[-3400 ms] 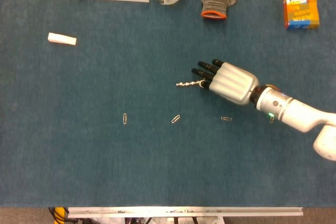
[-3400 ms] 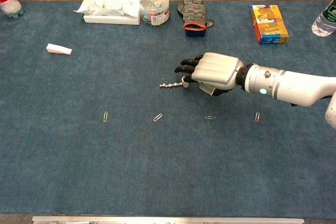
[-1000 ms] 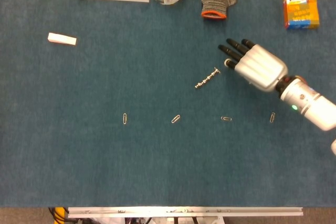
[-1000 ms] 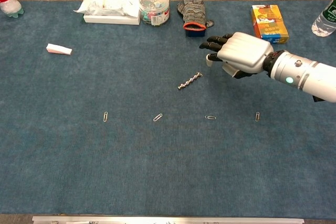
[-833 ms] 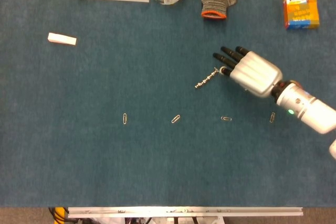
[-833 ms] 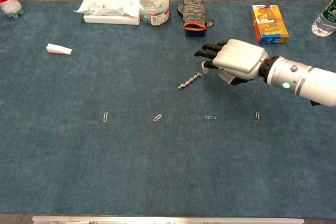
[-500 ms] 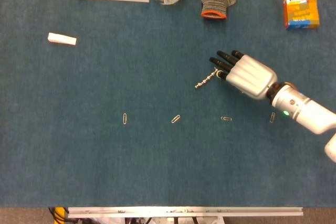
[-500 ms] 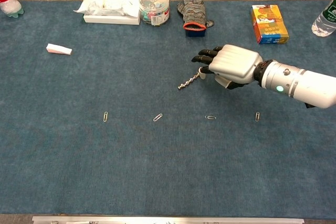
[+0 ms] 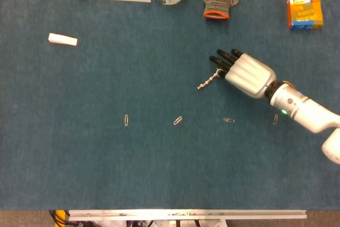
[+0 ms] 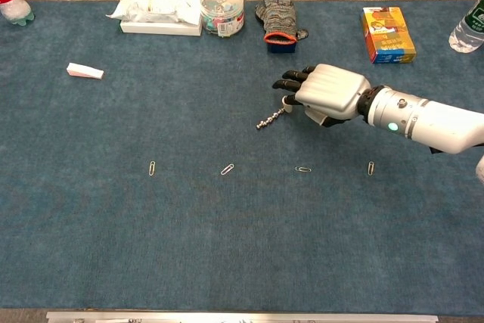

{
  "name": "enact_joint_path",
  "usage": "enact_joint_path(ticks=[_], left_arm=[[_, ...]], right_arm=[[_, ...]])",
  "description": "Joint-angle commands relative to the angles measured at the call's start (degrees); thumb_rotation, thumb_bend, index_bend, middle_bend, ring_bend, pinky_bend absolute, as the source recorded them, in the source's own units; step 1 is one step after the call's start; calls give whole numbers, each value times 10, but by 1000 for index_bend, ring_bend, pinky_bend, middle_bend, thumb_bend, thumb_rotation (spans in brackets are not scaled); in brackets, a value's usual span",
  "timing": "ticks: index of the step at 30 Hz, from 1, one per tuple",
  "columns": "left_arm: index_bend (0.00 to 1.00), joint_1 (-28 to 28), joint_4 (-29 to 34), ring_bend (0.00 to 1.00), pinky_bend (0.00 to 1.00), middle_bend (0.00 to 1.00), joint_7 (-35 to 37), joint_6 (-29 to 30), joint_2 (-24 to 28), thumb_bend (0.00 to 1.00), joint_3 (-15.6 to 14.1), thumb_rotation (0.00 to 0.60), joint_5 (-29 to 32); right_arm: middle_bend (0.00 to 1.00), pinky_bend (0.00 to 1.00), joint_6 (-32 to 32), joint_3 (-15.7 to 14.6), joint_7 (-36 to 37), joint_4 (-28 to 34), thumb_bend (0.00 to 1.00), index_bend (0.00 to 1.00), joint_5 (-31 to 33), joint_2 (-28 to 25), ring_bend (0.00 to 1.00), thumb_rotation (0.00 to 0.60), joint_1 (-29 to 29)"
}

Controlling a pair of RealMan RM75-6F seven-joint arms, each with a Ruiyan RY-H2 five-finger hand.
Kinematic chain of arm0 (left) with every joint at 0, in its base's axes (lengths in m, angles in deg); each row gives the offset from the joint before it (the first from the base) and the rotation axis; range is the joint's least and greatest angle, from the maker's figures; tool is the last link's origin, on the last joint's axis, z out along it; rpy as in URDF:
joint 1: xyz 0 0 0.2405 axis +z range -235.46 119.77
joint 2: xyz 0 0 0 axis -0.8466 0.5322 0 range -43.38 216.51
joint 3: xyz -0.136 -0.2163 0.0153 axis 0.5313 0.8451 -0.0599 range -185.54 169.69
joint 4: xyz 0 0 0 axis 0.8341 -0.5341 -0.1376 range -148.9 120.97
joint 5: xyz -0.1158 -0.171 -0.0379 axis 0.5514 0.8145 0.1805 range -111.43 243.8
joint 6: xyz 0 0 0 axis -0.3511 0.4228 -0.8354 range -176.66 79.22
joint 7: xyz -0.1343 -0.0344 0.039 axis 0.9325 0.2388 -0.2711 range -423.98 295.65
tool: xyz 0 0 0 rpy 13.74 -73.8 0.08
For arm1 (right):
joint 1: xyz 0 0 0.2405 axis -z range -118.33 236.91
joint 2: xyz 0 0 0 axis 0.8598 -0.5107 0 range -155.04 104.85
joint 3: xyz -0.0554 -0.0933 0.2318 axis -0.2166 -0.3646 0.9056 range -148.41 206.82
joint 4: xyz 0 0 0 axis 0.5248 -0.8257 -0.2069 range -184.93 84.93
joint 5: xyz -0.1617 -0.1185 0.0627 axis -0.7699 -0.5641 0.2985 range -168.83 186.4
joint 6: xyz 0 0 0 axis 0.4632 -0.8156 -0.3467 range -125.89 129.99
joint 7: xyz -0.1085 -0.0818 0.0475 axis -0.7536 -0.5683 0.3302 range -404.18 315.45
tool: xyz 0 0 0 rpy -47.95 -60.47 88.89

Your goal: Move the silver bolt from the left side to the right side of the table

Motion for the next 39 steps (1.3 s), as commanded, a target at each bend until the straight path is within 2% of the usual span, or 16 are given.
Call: enact_joint_path(ticks=[1, 16, 20, 27, 39], left_arm=[[572, 0, 0, 0, 18, 0, 3, 1, 1, 279, 0, 600, -2], [575, 2, -1, 0, 18, 0, 8, 6, 1, 279, 0, 600, -5], [575, 3, -1, 0, 18, 0, 9, 9, 1, 279, 0, 600, -7], [575, 3, -1, 0, 18, 0, 8, 10, 1, 279, 0, 600, -6], [575, 4, -2, 0, 18, 0, 7, 9, 1, 279, 1, 600, -2]], right_arm=[[80, 219, 0, 3, -2, -9, 659, 339, 0, 7, 0, 600, -3], [80, 203, -18, 22, -16, -49, 659, 339, 10, 34, 0, 600, -4], [79, 203, -30, 19, 1, -37, 658, 339, 3, 24, 0, 600, -3], [79, 203, -42, 14, 71, -2, 639, 339, -9, -1, 0, 600, -5], [80, 203, -40, 17, 72, -9, 300, 405, -18, 15, 0, 600, -18]])
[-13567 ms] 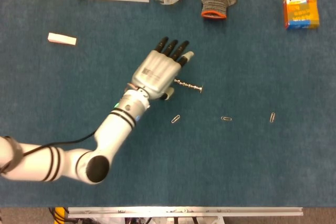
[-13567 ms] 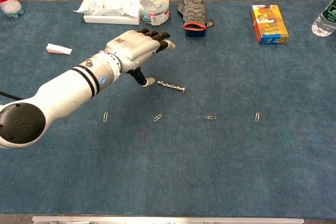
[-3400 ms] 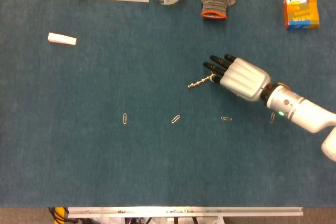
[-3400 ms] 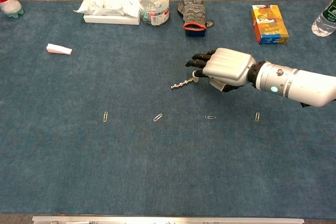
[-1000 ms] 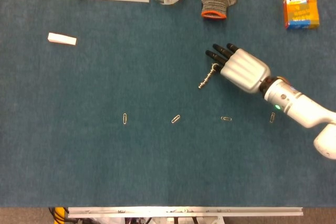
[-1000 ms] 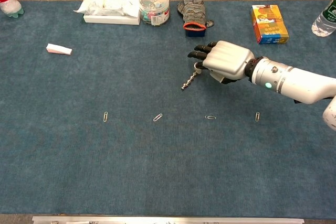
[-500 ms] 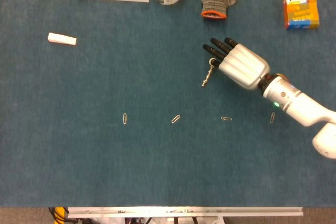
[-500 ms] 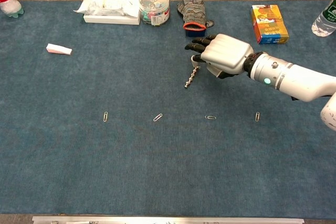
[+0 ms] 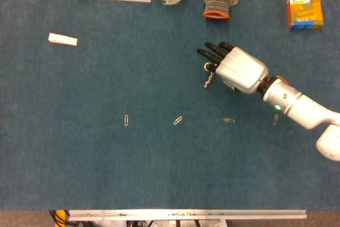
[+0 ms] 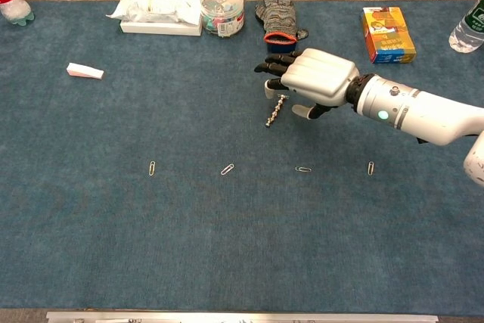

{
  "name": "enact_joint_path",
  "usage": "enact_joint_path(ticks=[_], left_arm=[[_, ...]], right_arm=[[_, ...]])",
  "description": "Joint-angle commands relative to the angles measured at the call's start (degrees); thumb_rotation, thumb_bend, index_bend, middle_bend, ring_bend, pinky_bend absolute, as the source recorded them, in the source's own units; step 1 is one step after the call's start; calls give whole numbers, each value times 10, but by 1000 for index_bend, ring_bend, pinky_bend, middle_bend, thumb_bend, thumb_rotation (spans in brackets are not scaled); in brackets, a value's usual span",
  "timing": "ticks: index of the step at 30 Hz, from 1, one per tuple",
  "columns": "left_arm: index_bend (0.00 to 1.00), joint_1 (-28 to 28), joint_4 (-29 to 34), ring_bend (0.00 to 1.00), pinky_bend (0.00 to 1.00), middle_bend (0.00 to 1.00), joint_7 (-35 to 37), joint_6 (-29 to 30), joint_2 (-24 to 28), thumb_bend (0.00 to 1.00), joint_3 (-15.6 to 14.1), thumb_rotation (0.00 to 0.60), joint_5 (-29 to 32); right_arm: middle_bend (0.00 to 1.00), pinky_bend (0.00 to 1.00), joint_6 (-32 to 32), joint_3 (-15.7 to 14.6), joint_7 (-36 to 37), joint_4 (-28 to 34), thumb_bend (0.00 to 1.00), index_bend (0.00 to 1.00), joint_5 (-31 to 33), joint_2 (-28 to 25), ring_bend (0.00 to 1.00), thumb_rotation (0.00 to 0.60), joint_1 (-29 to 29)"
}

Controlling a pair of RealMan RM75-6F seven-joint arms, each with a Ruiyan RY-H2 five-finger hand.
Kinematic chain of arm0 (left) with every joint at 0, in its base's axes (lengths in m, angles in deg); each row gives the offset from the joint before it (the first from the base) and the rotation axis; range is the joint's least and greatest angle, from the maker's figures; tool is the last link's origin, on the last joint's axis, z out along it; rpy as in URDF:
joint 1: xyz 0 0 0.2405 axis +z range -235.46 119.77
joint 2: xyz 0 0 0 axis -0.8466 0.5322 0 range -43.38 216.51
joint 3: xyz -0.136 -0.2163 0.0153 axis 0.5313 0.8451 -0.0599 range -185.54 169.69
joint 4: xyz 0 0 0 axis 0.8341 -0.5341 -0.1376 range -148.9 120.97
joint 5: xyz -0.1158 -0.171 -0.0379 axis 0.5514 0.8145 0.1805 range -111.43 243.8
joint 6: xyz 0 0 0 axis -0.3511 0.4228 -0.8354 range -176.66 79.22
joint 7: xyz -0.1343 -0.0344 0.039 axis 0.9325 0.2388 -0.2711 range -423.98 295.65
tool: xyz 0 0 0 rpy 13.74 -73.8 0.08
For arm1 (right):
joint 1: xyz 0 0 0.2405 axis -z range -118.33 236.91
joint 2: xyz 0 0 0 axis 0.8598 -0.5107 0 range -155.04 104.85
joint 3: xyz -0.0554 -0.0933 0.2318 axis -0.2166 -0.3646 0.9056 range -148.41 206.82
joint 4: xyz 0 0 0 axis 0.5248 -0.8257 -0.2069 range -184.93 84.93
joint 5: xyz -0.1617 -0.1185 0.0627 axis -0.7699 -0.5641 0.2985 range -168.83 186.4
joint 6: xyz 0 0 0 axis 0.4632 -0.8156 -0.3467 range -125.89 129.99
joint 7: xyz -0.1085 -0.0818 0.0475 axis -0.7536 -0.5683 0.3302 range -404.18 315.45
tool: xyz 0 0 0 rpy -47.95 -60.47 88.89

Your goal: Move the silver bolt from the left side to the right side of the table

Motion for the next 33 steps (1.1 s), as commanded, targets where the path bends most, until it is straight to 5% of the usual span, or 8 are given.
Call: enact_joint_path(ticks=[1, 33], left_arm=[[575, 0, 0, 0, 18, 0, 2, 0, 1, 279, 1, 600, 1], [576, 1, -3, 0, 18, 0, 26, -3, 8, 279, 7, 600, 13]], right_arm=[[80, 203, 7, 2, -4, -1, 293, 410, 2, 4, 0, 600, -5], [80, 203, 61, 6, -12, -29, 298, 458, 8, 42, 0, 600, -50]])
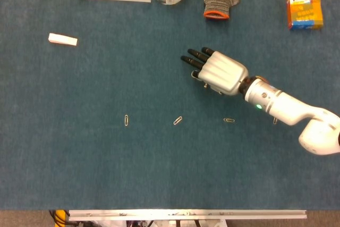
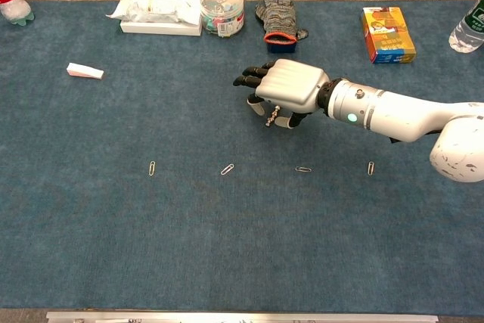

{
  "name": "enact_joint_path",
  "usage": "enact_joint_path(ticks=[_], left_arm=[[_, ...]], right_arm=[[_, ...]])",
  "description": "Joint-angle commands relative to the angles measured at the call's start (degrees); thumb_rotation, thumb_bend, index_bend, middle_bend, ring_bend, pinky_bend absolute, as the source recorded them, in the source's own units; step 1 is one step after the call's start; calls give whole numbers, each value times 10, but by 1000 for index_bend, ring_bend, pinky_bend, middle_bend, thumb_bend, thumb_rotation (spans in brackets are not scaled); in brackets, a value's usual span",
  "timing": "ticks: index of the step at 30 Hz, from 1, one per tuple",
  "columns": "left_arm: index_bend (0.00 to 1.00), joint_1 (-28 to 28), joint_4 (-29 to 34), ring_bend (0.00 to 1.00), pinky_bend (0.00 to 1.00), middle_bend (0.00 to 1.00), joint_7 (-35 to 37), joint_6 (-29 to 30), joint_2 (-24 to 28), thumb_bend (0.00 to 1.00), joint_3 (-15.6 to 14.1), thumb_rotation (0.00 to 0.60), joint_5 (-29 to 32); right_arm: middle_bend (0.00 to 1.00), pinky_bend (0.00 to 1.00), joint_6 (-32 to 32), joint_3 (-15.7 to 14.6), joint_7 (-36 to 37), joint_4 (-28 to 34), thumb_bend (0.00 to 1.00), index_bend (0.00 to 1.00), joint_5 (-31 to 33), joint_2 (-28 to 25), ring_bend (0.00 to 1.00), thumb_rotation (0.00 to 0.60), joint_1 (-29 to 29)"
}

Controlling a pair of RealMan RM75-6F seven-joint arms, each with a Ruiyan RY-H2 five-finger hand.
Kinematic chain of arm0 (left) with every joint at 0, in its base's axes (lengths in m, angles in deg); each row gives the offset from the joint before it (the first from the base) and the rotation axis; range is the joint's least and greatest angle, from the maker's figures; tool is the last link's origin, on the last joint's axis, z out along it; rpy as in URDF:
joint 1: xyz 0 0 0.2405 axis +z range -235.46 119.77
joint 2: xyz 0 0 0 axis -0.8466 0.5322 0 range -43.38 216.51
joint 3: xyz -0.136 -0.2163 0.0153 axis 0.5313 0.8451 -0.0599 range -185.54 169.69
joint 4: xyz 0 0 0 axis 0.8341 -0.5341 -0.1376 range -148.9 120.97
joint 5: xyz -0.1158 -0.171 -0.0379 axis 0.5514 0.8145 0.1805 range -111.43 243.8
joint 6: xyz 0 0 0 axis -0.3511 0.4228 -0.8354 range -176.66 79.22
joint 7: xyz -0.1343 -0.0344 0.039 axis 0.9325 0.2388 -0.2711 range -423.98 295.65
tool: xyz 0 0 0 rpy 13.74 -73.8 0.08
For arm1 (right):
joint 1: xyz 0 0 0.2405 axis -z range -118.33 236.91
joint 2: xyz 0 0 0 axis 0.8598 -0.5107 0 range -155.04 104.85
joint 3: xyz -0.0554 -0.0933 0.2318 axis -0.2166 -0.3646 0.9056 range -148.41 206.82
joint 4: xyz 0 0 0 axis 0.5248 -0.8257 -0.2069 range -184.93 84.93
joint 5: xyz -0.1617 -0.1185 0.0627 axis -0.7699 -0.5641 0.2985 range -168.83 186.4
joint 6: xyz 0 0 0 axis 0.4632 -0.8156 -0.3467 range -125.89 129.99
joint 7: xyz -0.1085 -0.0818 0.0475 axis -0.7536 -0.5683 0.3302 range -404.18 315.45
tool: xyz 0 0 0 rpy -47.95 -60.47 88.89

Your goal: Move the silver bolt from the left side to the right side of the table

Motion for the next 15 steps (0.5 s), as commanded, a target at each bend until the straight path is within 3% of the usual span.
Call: enact_joint_path(ticks=[1, 15], left_arm=[[576, 0, 0, 0, 18, 0, 2, 0, 1, 279, 1, 600, 1], [577, 2, -1, 0, 18, 0, 10, 0, 3, 279, 2, 600, 4]], right_arm=[[80, 203, 4, 1, 0, -4, 298, 458, 2, 3, 0, 600, -3], [80, 203, 11, -4, 15, -29, 253, 477, 2, 17, 0, 600, -12]])
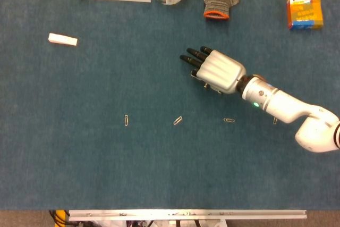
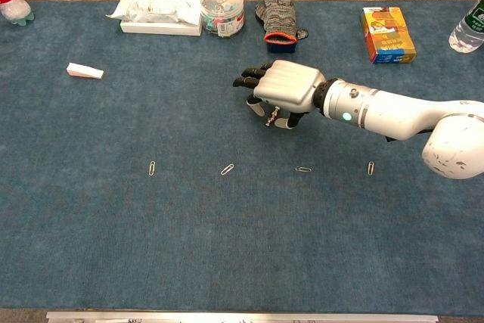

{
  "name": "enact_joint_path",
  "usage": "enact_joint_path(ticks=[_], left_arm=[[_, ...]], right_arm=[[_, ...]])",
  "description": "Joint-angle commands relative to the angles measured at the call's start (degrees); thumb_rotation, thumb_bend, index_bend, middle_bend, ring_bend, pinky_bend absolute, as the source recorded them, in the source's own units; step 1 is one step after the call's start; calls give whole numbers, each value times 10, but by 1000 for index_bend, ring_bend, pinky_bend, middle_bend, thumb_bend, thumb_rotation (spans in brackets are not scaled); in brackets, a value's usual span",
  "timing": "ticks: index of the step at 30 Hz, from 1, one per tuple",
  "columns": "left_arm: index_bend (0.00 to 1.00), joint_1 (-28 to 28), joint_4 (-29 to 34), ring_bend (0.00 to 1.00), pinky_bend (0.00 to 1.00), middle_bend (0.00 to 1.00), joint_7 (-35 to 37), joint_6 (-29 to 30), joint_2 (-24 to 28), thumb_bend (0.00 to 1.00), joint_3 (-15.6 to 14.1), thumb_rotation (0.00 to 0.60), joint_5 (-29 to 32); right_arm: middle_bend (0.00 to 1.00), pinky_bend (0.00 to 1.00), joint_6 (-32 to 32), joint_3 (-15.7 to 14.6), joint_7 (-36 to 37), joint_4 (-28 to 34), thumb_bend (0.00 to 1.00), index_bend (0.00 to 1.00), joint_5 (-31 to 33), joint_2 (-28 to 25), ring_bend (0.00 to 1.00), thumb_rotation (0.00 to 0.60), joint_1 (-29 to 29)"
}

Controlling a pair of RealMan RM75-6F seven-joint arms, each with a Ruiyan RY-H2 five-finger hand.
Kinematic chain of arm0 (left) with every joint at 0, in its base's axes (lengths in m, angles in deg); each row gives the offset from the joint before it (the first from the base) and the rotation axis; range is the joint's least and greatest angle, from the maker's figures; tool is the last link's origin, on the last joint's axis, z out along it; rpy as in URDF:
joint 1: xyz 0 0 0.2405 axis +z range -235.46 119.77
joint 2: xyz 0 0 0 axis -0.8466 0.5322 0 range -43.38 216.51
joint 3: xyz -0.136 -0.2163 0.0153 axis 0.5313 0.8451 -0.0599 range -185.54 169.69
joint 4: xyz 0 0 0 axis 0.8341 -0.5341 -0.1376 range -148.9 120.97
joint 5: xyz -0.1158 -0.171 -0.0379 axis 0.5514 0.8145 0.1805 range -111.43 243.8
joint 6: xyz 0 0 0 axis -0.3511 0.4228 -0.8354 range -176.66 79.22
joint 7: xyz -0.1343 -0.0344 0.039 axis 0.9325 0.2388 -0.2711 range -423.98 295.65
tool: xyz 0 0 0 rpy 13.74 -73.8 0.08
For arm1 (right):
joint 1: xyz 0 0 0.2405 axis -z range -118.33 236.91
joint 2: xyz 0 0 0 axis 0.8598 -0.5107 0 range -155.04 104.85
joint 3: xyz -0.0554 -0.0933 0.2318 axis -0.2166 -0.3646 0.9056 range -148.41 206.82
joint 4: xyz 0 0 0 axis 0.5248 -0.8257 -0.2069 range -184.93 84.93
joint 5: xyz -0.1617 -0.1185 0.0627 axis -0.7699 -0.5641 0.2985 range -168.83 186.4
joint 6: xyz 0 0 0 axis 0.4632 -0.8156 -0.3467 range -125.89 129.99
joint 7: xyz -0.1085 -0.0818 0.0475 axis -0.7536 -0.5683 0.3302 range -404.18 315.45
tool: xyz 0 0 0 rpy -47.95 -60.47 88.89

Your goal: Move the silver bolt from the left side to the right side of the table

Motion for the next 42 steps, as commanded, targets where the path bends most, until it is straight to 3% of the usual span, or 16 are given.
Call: enact_joint_path(ticks=[1, 5, 26, 42], left_arm=[[577, 1, 0, 0, 18, 0, 1, 1, 1, 279, 0, 600, 0], [577, 0, 1, 0, 18, 0, 1, 1, 1, 279, 0, 600, -1], [578, 2, -1, 0, 18, 0, 6, 2, 1, 279, 0, 600, -2], [578, 2, 0, 0, 18, 0, 8, 1, 2, 279, 0, 600, -2]], right_arm=[[80, 203, 0, -1, 2, -2, 245, 480, -1, 1, 0, 600, -1], [80, 203, -1, -1, 3, -2, 210, 492, -2, 2, 0, 600, -3], [79, 203, 16, -1, -3, -6, 225, 519, 10, 7, 0, 600, -11], [80, 203, 27, 0, -3, -6, 281, 519, 15, 10, 0, 600, -19]])
